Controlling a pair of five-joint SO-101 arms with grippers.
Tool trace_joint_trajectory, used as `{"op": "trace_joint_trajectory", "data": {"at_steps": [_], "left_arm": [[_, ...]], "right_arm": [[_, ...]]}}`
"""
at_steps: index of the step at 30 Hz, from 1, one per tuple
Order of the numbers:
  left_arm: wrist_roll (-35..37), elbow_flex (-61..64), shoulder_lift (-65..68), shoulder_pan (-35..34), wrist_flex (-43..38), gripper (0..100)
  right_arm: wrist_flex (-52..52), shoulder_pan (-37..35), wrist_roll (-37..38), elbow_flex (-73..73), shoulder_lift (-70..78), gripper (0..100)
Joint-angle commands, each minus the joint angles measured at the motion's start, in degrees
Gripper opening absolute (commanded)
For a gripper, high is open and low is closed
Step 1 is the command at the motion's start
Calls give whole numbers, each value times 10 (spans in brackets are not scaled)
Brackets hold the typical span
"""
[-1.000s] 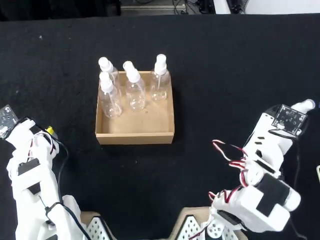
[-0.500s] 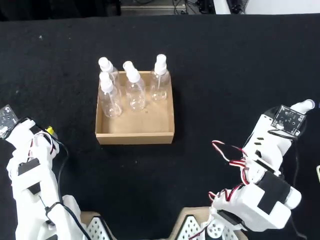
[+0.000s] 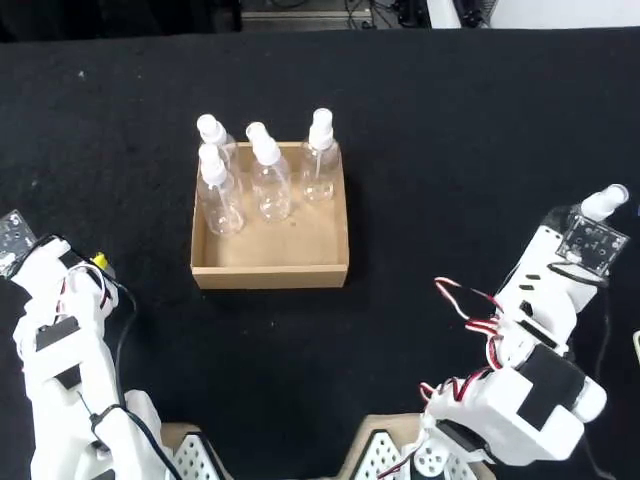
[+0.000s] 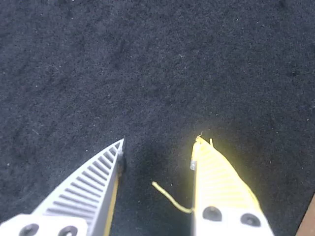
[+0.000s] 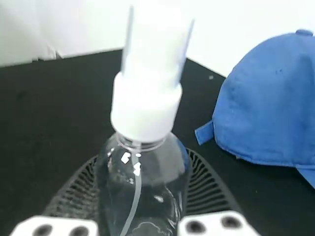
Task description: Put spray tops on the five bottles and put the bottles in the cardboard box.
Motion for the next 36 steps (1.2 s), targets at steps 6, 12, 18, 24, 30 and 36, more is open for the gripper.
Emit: {"op": "trace_joint_trajectory", "data": {"at_steps": [6, 12, 18, 24, 30, 36], "left_arm": [[-4, -9, -17, 7, -13, 202], [-4, -9, -17, 7, -13, 202], [-4, -9, -17, 7, -13, 202], [-4, -9, -17, 7, -13, 202], [-4, -9, -17, 7, -13, 202], [-4, -9, -17, 7, -13, 202]], "right_arm": [[-4, -67, -34, 92, -189, 11], [222, -186, -39, 109, -429, 11], [472, -329, -40, 115, -684, 11], [521, -501, -40, 169, -849, 11], [521, -622, -39, 192, -854, 11], [429, -644, -33, 186, -773, 11]]}}
